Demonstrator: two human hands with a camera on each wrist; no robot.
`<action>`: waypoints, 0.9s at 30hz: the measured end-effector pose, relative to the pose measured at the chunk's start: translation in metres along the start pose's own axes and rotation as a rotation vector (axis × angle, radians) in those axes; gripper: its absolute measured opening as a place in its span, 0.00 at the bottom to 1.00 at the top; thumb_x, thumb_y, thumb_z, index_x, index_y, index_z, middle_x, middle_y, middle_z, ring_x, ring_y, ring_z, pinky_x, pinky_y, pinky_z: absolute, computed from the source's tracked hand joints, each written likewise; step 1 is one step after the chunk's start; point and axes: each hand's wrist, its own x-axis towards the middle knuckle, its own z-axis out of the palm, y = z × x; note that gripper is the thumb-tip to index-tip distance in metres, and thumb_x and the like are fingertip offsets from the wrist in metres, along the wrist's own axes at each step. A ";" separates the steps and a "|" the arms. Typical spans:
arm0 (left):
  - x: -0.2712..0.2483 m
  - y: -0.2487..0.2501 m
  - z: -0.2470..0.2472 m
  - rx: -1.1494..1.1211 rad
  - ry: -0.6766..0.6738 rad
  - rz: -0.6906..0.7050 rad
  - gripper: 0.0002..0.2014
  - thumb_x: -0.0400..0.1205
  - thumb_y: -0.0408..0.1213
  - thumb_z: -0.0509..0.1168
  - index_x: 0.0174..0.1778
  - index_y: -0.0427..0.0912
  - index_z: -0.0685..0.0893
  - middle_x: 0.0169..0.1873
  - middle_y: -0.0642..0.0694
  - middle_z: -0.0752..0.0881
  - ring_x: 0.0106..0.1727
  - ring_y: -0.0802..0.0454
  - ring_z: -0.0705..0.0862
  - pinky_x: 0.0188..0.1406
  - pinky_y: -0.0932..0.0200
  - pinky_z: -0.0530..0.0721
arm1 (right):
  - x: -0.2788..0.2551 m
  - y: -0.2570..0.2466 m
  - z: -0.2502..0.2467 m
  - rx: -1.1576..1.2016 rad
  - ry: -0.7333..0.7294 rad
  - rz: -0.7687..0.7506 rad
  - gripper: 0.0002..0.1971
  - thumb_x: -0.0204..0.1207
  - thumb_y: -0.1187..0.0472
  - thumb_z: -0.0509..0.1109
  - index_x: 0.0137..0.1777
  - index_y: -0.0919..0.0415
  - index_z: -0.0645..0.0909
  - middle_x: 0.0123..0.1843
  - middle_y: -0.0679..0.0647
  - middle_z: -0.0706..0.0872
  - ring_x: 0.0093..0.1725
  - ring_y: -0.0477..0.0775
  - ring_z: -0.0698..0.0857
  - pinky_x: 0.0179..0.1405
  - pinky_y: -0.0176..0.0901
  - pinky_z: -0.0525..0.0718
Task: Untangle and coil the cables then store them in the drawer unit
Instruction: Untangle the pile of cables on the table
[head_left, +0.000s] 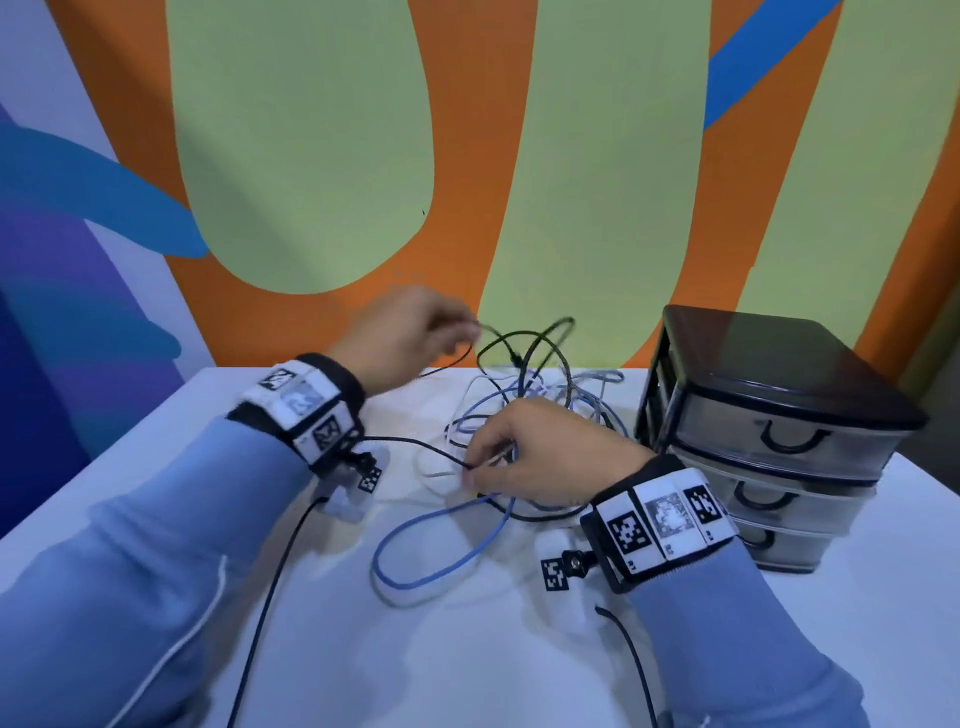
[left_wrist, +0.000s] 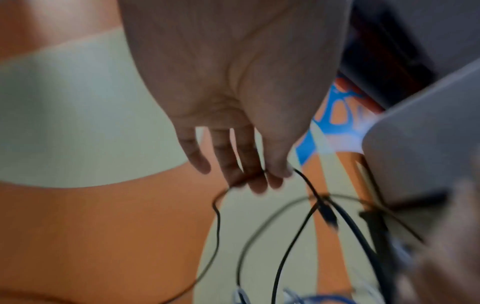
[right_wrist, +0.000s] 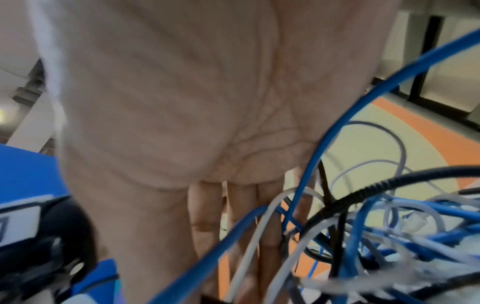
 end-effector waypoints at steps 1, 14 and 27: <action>-0.004 -0.011 -0.011 -0.070 0.149 -0.092 0.08 0.90 0.44 0.71 0.49 0.50 0.93 0.33 0.52 0.88 0.33 0.57 0.81 0.36 0.57 0.74 | 0.000 0.001 -0.001 0.002 0.002 0.009 0.06 0.78 0.50 0.78 0.46 0.49 0.94 0.45 0.41 0.94 0.47 0.40 0.90 0.54 0.50 0.89; -0.063 0.003 -0.038 -0.262 0.046 -0.113 0.18 0.89 0.34 0.71 0.72 0.56 0.91 0.68 0.56 0.88 0.70 0.61 0.84 0.71 0.63 0.78 | 0.009 0.002 0.000 0.051 0.399 -0.079 0.09 0.87 0.44 0.68 0.55 0.41 0.89 0.40 0.47 0.78 0.42 0.44 0.79 0.49 0.59 0.83; -0.072 0.011 -0.049 -0.069 0.402 -0.085 0.12 0.92 0.44 0.67 0.43 0.48 0.90 0.30 0.54 0.83 0.33 0.59 0.78 0.33 0.68 0.70 | 0.007 0.009 -0.004 -0.100 0.345 -0.003 0.29 0.76 0.69 0.70 0.73 0.42 0.80 0.61 0.46 0.77 0.67 0.50 0.71 0.64 0.61 0.79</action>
